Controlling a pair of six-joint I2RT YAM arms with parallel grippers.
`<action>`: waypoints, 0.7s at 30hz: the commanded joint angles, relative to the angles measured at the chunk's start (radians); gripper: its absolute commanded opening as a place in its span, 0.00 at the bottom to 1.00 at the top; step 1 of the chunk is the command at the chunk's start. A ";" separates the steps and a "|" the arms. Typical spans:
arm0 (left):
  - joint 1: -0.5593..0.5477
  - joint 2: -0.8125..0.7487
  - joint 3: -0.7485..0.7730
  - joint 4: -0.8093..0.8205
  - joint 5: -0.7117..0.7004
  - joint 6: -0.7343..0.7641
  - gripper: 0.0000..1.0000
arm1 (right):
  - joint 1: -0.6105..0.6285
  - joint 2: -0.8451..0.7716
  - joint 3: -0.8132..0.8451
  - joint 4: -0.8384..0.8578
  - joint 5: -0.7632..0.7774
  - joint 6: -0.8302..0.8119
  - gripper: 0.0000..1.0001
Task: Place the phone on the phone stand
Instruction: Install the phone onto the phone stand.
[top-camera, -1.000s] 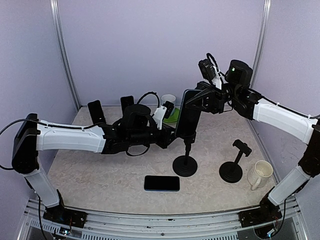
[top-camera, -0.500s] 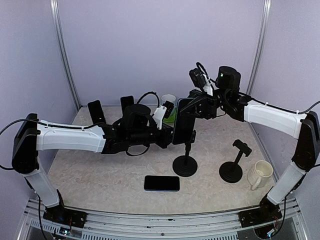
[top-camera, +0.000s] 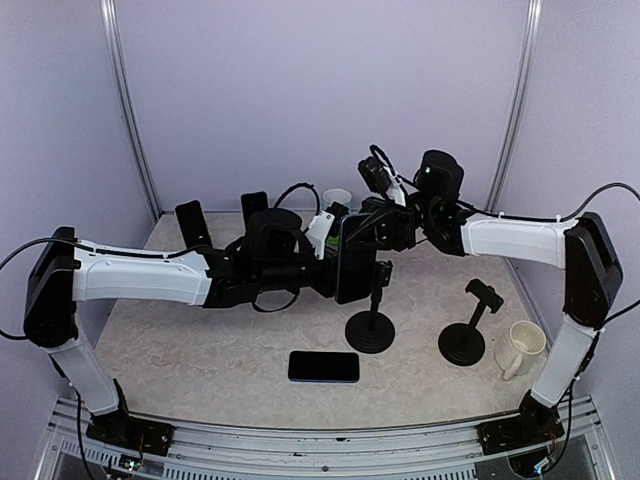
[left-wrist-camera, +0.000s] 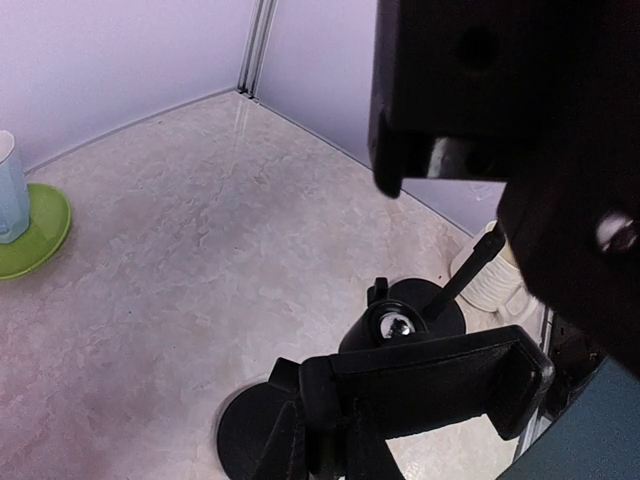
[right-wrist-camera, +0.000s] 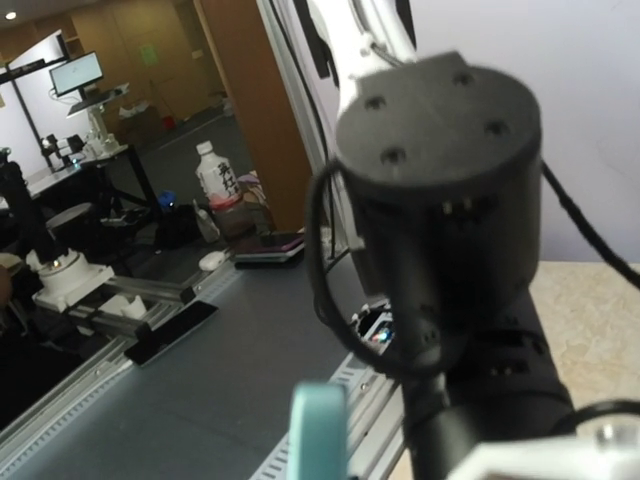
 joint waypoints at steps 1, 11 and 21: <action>-0.008 -0.022 0.028 0.024 -0.003 0.034 0.00 | 0.005 0.049 -0.057 0.453 -0.099 0.325 0.00; -0.009 -0.055 0.011 0.025 -0.019 0.053 0.00 | -0.014 0.217 -0.033 1.224 -0.113 0.979 0.00; -0.009 -0.066 -0.007 0.029 -0.031 0.037 0.00 | -0.042 0.190 -0.059 1.193 -0.080 0.921 0.00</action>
